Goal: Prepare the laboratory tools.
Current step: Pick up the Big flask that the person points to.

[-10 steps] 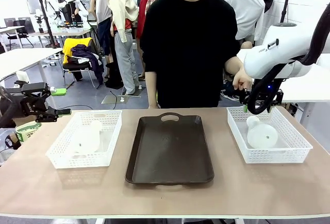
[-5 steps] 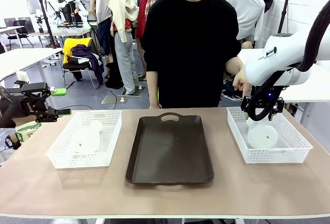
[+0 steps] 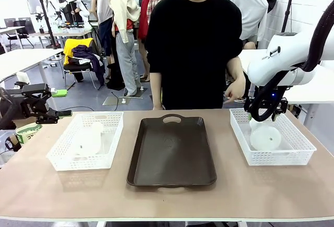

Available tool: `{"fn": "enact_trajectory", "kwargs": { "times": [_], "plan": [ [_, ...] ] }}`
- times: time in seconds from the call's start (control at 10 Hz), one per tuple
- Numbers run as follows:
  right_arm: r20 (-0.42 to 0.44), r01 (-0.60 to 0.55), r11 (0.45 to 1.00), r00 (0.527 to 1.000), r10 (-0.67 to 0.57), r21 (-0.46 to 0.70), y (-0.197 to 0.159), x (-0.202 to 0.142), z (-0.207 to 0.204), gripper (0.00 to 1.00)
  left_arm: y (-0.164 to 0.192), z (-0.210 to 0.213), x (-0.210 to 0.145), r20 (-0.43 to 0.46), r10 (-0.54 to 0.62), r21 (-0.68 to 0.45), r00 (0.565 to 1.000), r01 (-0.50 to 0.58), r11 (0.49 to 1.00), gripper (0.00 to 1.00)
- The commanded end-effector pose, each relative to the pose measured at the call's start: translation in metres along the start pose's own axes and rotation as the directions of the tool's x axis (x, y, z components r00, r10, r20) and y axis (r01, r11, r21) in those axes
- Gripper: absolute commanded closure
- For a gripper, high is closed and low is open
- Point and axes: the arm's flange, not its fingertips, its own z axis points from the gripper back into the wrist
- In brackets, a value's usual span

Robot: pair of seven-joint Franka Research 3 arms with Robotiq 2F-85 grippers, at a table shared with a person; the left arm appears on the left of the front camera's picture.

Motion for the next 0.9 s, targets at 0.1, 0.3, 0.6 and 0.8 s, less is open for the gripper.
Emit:
{"fn": "enact_trajectory", "kwargs": {
  "times": [0.1,0.3,0.6,0.8],
  "plan": [
    [-0.011,-0.002,1.000,1.000,0.002,-0.001,0.002,-0.001,-0.005,0.00,0.000,-0.001,0.001,0.025,-0.007,-0.026,1.000,0.008,1.000,0.00],
    [-0.017,0.009,1.000,1.000,-0.009,-0.017,0.004,-0.001,-0.011,0.00,0.000,-0.001,0.001,0.025,-0.007,-0.026,1.000,0.008,1.000,0.00],
    [0.049,0.019,0.999,0.999,-0.017,-0.049,0.017,-0.002,-0.020,0.00,0.000,-0.001,0.001,0.025,-0.007,-0.026,1.000,0.008,1.000,0.00],
    [0.073,0.035,0.995,0.997,-0.029,-0.094,0.025,-0.002,-0.028,0.00,0.000,-0.001,0.001,0.025,-0.007,-0.026,1.000,0.008,1.000,0.00]
  ]
}}
